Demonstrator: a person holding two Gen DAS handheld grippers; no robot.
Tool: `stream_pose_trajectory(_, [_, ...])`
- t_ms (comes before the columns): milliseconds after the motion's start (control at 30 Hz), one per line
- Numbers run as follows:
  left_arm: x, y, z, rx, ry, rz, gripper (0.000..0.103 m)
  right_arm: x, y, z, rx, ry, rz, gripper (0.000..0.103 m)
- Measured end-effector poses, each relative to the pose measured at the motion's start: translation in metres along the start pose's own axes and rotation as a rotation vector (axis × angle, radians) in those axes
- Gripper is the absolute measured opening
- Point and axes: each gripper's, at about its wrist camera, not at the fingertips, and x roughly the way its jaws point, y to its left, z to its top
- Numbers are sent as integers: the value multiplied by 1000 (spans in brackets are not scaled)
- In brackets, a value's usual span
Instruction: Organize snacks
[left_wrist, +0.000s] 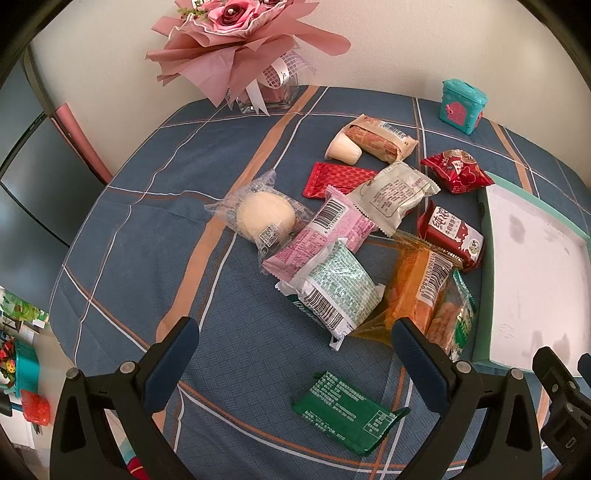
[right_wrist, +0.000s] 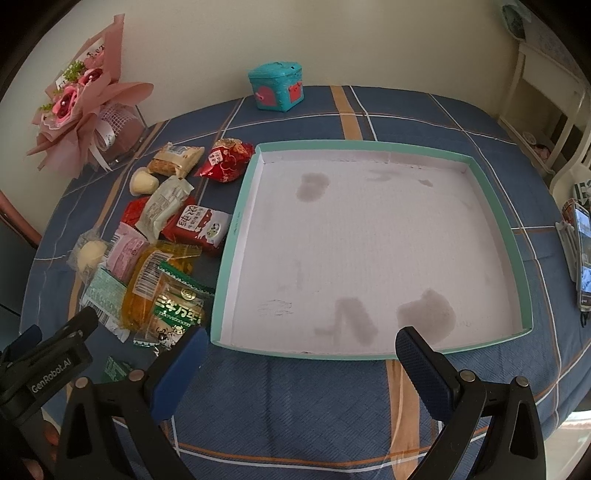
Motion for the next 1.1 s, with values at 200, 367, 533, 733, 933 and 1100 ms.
stream_pose_trajectory(200, [-3,3,2,-1,-1,-9,103,-3,4,0,-8,-4,-1,103])
stream_pose_trajectory(367, [-5,5,2,-3,2,-13,103,-5,7,-1,-18,-5,-2,103])
stream_pose_trajectory(533, [-9,6,2,-3,-2,-18,103,-8,10,-2,-26,-11,-1,103])
stream_pose_trajectory(733, [-14,9,2,-8,1,-39,103,-13,16,-3,-38,-17,1,103])
stream_pose_trajectory(933, [-5,11,-1,-32,76,-59,103,-13,23,-6,-50,9,27,103])
stream_pose_trajectory(1100, [16,14,-7,-86,191,-95,103,-9,32,-11,-74,33,21,103])
